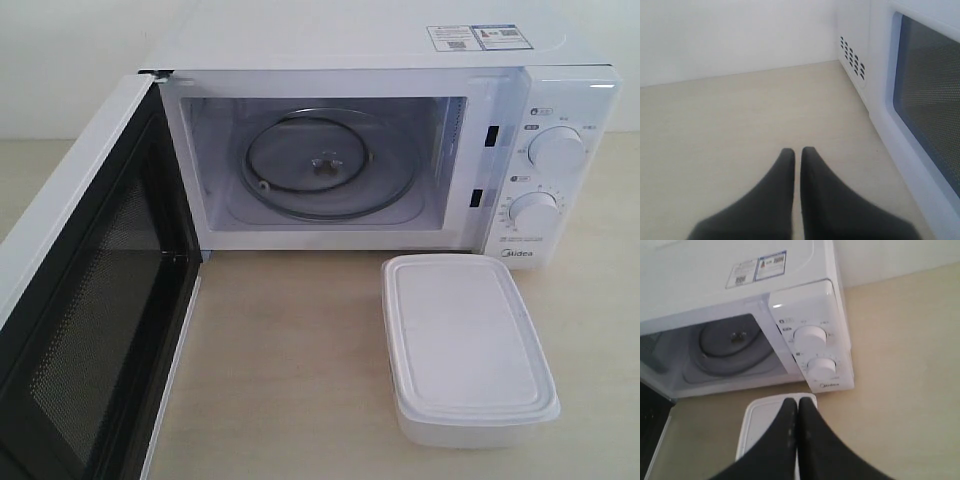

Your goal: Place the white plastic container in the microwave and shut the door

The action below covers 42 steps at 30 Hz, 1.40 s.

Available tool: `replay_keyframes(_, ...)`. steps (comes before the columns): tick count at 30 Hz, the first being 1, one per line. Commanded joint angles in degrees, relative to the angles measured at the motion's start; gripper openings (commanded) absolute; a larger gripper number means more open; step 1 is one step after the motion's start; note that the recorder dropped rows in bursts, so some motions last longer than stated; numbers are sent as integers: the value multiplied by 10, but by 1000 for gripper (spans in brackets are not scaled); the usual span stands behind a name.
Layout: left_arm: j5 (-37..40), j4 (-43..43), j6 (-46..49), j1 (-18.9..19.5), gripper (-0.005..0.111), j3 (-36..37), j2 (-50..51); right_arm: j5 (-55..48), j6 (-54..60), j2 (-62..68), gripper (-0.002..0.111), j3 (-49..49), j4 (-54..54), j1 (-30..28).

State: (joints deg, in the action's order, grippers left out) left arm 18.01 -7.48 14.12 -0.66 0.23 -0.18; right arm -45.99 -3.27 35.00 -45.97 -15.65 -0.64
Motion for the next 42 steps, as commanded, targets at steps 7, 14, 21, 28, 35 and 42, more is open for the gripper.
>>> replay_keyframes(7, -4, -4, 1, 1, 4, -2, 2, -13, 73, 64, 0, -3, -61, -4)
replay_keyframes(14, -6, -4, 1, 1, 4, -2, 2, -9, 94, 64, 0, -3, -80, -4)
replay_keyframes(21, -6, -4, 1, 1, 4, -2, 2, -9, 104, 64, 0, -3, -90, -4)
replay_keyframes(28, -6, -4, 1, 1, 4, -2, 2, -17, 135, 95, 0, -3, -118, -4)
replay_keyframes(35, -6, -4, 1, 1, 4, -2, 2, -40, 245, 164, 0, -3, -245, -5)
replay_keyframes(42, -6, -4, 1, 1, 4, -2, 2, -73, 311, 206, 0, 0, -363, -31)
